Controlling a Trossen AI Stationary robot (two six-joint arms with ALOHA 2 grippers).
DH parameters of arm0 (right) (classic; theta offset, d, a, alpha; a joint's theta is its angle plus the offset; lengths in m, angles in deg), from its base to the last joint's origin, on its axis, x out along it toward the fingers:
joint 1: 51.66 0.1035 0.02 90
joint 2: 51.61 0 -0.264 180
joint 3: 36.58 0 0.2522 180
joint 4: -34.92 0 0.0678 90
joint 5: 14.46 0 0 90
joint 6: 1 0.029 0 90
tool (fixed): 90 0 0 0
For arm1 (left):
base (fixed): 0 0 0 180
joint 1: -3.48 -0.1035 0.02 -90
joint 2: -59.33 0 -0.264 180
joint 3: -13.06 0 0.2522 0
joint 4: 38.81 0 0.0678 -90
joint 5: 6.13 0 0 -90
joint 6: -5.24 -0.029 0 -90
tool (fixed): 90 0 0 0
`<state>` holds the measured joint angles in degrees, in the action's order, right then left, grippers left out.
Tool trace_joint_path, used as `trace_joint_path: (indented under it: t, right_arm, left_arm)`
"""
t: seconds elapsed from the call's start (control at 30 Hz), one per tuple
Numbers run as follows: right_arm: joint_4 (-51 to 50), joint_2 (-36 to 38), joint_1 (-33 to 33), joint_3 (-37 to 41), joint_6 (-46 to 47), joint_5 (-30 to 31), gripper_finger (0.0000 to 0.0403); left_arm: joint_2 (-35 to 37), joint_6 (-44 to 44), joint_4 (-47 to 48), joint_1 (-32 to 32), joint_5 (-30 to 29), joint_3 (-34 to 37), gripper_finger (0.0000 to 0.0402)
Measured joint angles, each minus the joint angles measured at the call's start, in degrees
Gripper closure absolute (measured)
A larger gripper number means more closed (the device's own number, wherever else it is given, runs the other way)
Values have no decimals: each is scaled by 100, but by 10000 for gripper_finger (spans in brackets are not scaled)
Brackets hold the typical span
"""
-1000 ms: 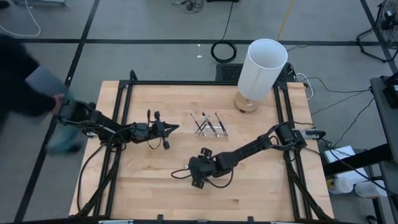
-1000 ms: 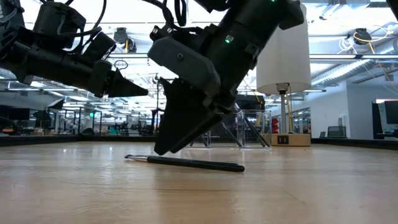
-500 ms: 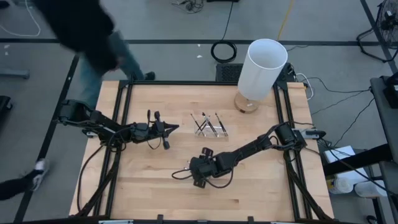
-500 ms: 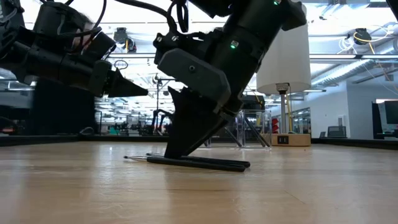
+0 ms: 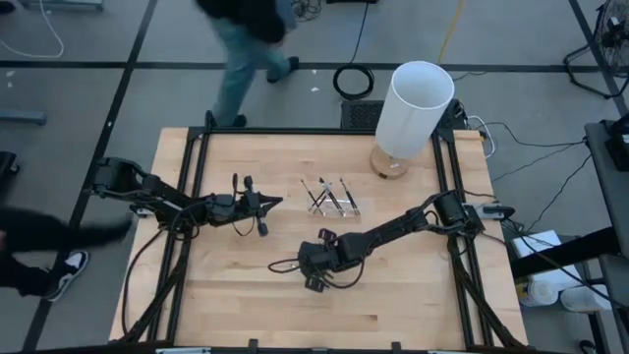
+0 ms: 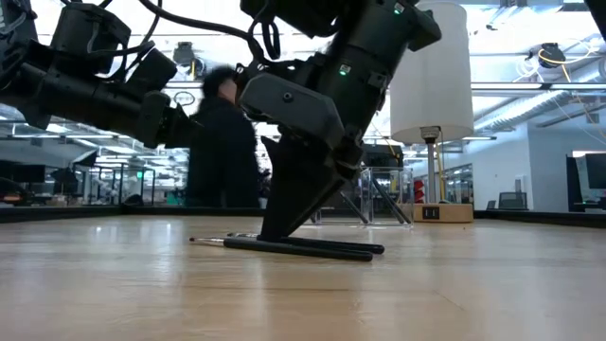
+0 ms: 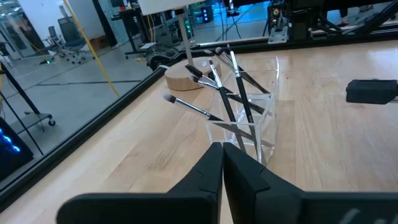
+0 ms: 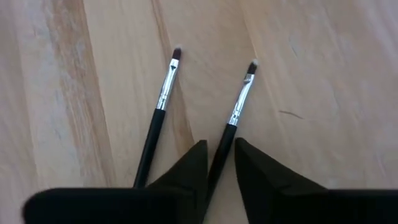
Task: Put items in baskets/containers
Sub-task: Put the black eyeshadow brush into the right section of the transparent organizer
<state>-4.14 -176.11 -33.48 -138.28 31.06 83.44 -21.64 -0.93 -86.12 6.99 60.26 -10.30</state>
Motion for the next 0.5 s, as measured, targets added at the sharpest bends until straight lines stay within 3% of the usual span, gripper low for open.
trace_joint_path:
  t: [0.2,0.5]
  right_arm:
    - [-91,-4,-63,9,-41,-202,394]
    - [-67,-9,-76,15,-111,-217,399]
  left_arm:
    - [0,0,0,0,0,0,380]
    - [0,0,0,0,3,0,380]
